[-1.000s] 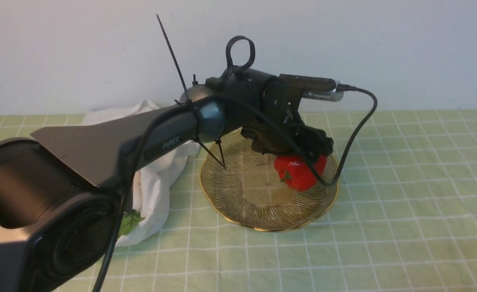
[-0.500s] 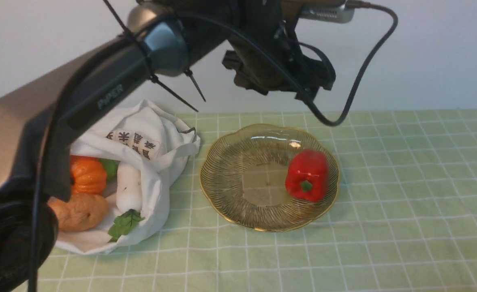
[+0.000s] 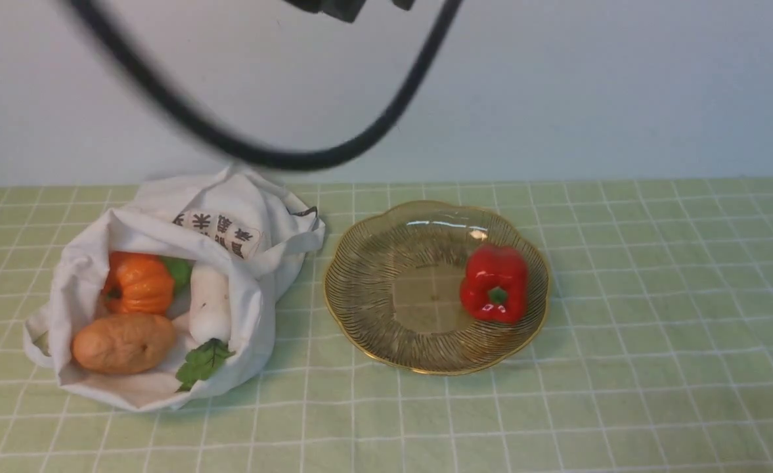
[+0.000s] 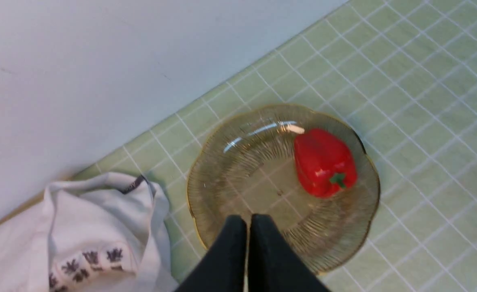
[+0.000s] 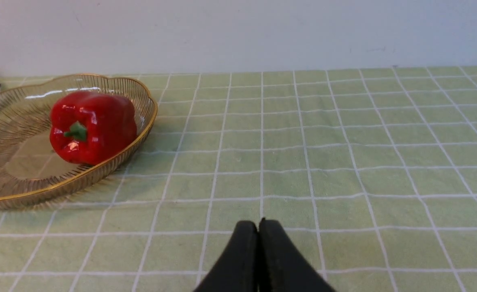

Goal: Take vegetables from bag on green coffee tablecloth place on plate.

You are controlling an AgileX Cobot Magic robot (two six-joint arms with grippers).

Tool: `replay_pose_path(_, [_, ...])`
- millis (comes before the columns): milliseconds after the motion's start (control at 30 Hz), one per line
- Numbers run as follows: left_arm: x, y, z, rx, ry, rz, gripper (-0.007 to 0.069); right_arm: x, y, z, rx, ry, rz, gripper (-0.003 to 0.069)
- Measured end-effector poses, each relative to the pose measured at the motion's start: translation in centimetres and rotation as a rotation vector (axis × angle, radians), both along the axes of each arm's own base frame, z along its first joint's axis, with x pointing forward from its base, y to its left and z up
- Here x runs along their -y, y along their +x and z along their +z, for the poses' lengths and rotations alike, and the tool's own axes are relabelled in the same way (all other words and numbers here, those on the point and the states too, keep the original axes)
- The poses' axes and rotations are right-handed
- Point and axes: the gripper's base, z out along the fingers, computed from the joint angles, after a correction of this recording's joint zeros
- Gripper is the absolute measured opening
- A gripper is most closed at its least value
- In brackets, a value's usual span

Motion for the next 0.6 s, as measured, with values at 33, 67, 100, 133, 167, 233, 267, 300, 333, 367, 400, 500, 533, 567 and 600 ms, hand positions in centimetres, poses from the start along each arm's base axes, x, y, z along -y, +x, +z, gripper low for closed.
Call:
replay_pose_path(33, [-1.4, -2.1, -0.1, -0.018, -0.004, -0.008, -0.0005, 0.0, 0.0, 0.0, 0.000, 0.000, 0.000, -0.0015])
replay_pose_path(67, [-2.0, -3.1, -0.7, -0.040, 0.004, -0.011, -0.0005, 0.0, 0.0, 0.0, 0.000, 0.000, 0.000, -0.0015])
replay_pose_path(100, [-3.0, -4.4, -1.2, -0.057, 0.005, -0.008, -0.0005, 0.0, 0.0, 0.0, 0.000, 0.000, 0.000, -0.0015])
replay_pose_path(133, [-3.7, -5.5, -1.7, -0.072, 0.004, -0.003, -0.0005, 0.0, 0.0, 0.0, 0.000, 0.000, 0.000, -0.0015])
replay_pose_path(167, [-4.6, -6.6, -2.4, -0.091, 0.003, 0.007, -0.0005, 0.0, 0.0, 0.0, 0.000, 0.000, 0.000, -0.0015])
replay_pose_path(233, [-6.4, -9.2, -4.3, -0.122, 0.000, 0.021, -0.0005, 0.0, 0.0, 0.0, 0.000, 0.000, 0.000, -0.0015])
replay_pose_path(267, [-7.6, -10.8, -5.7, -0.116, -0.022, 0.028, -0.0005, 0.0, 0.0, 0.0, 0.000, 0.000, 0.000, -0.0015])
replay_pose_path(300, [-8.4, -12.0, -6.9, -0.080, -0.062, 0.030, -0.0005, 0.0, 0.0, 0.0, 0.000, 0.000, 0.000, -0.0015])
replay_pose_path(333, [-9.1, -13.0, -8.1, -0.063, -0.081, 0.031, -0.0005, 0.0, 0.0, 0.0, 0.000, 0.000, 0.000, -0.0015])
replay_pose_path(367, [-9.9, -14.2, -9.8, -0.015, -0.130, 0.030, -0.0005, 0.0, 0.0, 0.0, 0.000, 0.000, 0.000, -0.0015])
replay_pose_path(400, [-10.5, -15.0, -11.2, 0.038, -0.187, 0.030, -0.0005, 0.0, 0.0, 0.0, 0.000, 0.000, 0.000, -0.0015])
replay_pose_path(500, [-12.1, -17.3, -15.1, 0.138, -0.297, 0.024, -0.0005, 0.0, 0.0, 0.0, 0.000, 0.000, 0.000, -0.0015])
replay_pose_path(533, [-12.2, -17.4, -15.2, 0.153, -0.314, 0.024, -0.0005, 0.0, 0.0, 0.0, 0.000, 0.000, 0.000, -0.0015])
replay_pose_path(567, [-12.8, -18.4, -17.4, 0.193, -0.373, 0.026, -0.0005, 0.0, 0.0, 0.0, 0.000, 0.000, 0.000, -0.0015])
replay_pose_path(600, [-13.1, -18.8, -18.0, 0.213, -0.399, 0.027, -0.0005, 0.0, 0.0, 0.0, 0.000, 0.000, 0.000, -0.0015])
